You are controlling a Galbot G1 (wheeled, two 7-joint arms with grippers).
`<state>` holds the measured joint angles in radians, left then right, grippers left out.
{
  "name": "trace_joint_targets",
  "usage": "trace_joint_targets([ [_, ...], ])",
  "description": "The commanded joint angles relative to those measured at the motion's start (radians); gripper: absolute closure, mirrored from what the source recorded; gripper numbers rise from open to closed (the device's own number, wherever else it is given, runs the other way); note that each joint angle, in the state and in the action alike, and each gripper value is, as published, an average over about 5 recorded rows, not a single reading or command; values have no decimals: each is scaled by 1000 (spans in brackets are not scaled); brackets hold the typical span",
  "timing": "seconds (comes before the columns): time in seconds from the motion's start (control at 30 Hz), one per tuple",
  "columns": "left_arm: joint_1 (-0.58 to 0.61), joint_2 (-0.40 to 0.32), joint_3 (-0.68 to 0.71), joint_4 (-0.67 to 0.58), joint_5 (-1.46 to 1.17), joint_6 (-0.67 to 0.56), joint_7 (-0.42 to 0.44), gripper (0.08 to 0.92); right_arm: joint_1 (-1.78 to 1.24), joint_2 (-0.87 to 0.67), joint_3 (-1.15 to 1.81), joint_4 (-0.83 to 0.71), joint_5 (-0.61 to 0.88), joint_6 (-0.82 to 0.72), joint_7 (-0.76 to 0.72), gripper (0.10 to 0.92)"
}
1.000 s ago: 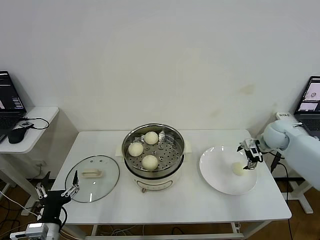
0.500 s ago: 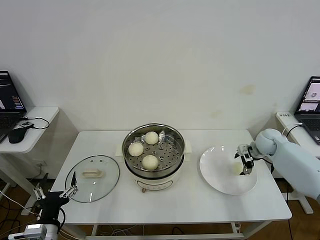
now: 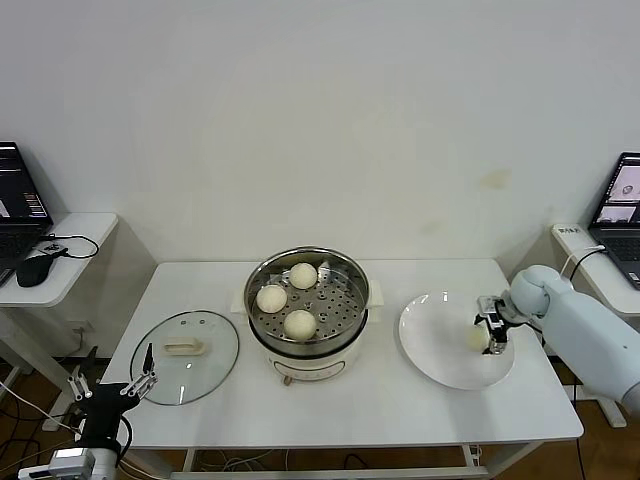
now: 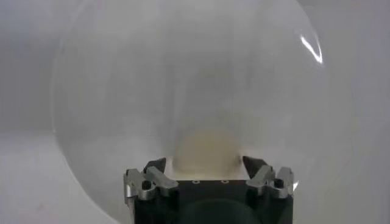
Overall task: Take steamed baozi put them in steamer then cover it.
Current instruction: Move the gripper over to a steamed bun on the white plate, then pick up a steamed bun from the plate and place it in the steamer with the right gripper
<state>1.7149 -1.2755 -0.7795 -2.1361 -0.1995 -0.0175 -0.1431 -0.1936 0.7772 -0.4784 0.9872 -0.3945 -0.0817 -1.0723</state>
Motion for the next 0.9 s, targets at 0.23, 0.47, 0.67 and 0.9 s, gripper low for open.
trace_joint_targets([
  [0.23,2,-1,-1,-7,1,0,0,177,9,-2,4,6,-1,2,-11,394],
  [0.47,-1,1,-2,-9,0,1,0,177,117,-63,-91,109,95,-39,-37,449],
  [0.67,-11,3,6,-8,0,3,0,177,334,-114,-266,242,255,-120,-48,448],
  [0.9,-19,7,14,-3,-1,3,1,177,634,-74,-484,355,451,-228,-37,440],
])
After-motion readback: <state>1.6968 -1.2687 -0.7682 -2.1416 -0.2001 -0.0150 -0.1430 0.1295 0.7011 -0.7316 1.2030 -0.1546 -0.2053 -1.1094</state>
